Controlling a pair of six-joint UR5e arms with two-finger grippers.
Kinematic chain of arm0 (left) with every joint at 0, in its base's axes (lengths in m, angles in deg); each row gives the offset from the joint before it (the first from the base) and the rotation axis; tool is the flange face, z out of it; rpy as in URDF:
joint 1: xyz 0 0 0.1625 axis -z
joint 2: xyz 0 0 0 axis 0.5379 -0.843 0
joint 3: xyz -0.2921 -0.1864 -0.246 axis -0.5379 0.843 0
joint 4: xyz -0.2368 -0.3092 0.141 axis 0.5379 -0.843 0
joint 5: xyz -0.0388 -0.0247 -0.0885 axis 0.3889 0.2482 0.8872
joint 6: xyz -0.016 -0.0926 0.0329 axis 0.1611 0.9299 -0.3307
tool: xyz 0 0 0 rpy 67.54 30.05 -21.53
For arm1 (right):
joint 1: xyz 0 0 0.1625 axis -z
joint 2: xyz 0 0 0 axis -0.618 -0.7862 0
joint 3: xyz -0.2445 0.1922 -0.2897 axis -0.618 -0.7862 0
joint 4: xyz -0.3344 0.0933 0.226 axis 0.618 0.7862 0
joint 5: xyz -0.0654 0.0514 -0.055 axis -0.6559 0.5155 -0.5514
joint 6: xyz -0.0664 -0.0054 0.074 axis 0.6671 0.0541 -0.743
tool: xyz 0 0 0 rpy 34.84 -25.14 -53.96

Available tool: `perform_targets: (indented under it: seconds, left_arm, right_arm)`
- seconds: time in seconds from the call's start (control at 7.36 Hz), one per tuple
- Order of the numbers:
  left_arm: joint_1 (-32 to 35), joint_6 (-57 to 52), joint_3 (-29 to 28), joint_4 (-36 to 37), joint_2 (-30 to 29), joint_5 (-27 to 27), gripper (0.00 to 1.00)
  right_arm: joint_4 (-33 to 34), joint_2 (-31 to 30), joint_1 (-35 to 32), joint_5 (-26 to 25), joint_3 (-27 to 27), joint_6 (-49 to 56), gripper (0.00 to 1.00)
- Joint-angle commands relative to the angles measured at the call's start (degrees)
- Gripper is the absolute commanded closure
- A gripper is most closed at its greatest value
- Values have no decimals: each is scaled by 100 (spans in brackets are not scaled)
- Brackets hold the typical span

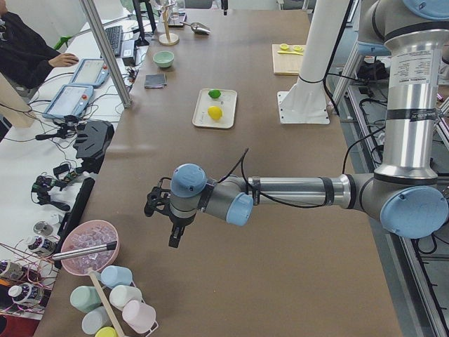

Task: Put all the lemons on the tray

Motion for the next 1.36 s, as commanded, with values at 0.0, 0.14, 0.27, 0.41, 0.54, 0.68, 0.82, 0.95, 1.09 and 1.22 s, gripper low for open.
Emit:
perform_targets:
  seconds: [0.0,0.14,0.27,0.41,0.54,0.68,0.82,0.95,1.09,1.22]
  left_arm:
    - [59,32,53,85,4,-4,2]
    - [59,32,44,85,38,-13,2]
    - [94,32,27,85,39,-13,2]
    - [138,32,9,85,39,-13,2]
    - [138,32,-52,76,13,-57,2]
    - [130,32,-61,85,-22,-179,2]
    - [129,32,-140,76,-66,-180,2]
    - [129,32,-149,76,-110,-189,2]
    - [129,32,-149,85,-137,-189,2]
    - [129,32,-176,76,-163,-180,2]
  right_arm:
    - [15,-30,-73,18,-18,13,0]
    - [32,-21,-108,1,-9,4,0]
    - [50,-21,-230,10,-9,4,0]
    - [50,-21,-292,10,-9,4,0]
    - [50,-30,-310,10,-9,4,0]
    - [50,-30,-337,10,-9,4,0]
    - [50,-39,-354,10,-9,4,0]
    - [41,-30,-346,10,-9,4,0]
    - [32,-30,-346,10,-18,4,0]
    - [24,-30,-346,10,-18,4,0]
